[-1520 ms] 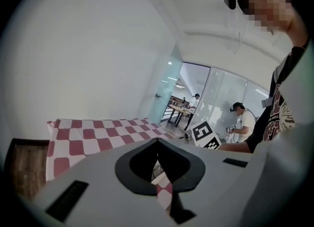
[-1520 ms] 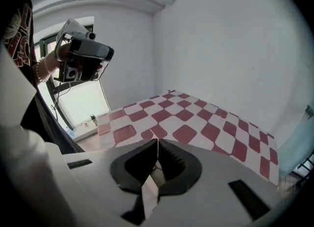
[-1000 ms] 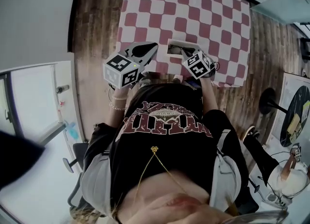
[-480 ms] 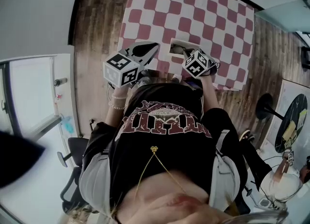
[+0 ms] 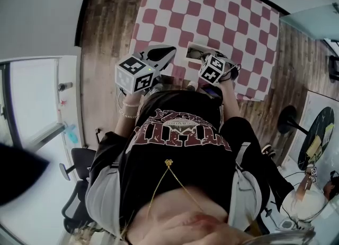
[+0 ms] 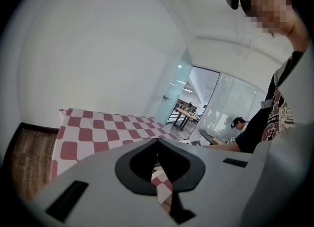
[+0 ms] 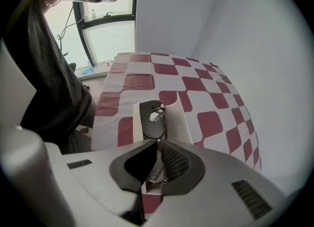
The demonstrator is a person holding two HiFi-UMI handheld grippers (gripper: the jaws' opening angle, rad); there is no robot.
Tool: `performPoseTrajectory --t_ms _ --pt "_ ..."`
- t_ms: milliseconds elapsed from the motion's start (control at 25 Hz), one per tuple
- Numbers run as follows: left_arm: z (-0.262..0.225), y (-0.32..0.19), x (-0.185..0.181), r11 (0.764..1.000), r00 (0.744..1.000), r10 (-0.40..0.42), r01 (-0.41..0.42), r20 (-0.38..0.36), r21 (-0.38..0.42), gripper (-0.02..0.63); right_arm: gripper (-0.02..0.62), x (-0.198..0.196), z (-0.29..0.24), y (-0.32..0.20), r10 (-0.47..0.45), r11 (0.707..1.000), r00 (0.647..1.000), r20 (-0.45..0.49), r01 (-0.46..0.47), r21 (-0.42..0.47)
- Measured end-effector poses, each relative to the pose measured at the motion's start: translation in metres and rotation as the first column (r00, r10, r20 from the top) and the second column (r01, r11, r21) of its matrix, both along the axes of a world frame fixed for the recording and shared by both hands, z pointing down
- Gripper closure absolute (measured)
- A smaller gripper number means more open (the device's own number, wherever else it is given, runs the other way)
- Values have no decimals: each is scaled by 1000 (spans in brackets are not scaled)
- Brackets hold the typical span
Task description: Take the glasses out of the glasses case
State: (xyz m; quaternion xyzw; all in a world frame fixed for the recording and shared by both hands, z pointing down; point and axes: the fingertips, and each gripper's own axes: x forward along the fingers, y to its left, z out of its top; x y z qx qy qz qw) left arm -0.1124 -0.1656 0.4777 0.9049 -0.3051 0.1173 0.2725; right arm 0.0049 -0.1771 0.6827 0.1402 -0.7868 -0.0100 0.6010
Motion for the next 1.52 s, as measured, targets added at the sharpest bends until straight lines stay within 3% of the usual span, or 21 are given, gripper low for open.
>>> performPoseTrajectory --t_ms 200,440,880,1520 --pt "2 2 -1 1000 1000 3 -3 -3 -1 606 572 -10 -3 3 -31 997 1000 3 31 -69" --pt "1 3 2 1000 1000 7 -7 -5 5 606 569 -10 3 4 -97 994 992 -77 93 -51" --pt "-1 5 12 998 998 54 -54 16 23 606 568 -10 9 0 -69 996 989 -128 60 -68" --pt "-1 2 32 993 993 115 -116 20 29 606 568 -11 9 -1 -38 998 994 -107 33 -45"
